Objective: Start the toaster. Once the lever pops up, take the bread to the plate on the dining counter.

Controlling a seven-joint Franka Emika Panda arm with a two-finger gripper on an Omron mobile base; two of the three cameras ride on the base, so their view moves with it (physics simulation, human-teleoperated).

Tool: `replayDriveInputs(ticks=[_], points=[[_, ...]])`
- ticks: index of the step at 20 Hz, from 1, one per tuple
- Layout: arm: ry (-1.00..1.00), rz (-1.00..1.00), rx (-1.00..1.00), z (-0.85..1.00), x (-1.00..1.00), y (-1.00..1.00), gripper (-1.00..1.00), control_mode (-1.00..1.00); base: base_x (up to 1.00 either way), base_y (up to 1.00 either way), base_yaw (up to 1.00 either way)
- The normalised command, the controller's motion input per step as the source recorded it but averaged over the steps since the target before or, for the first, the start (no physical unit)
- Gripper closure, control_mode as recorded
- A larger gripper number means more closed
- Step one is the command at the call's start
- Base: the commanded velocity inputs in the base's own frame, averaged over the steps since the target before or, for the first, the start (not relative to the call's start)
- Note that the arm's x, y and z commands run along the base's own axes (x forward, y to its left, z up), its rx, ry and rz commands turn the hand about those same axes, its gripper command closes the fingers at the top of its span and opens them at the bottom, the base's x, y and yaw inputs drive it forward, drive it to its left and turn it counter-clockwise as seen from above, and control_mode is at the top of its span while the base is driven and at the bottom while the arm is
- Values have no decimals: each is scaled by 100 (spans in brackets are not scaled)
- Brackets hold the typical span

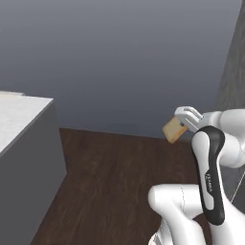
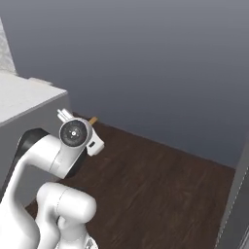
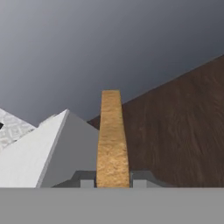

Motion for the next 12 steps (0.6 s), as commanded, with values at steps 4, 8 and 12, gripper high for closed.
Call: replayDriveInputs(ticks=[4,8,12], points=[[0,0,0,0,0,0,100,100,100,20,0],[0,0,0,0,0,0,100,100,100,7,1],[0,0,0,0,0,0,100,100,100,0,8]])
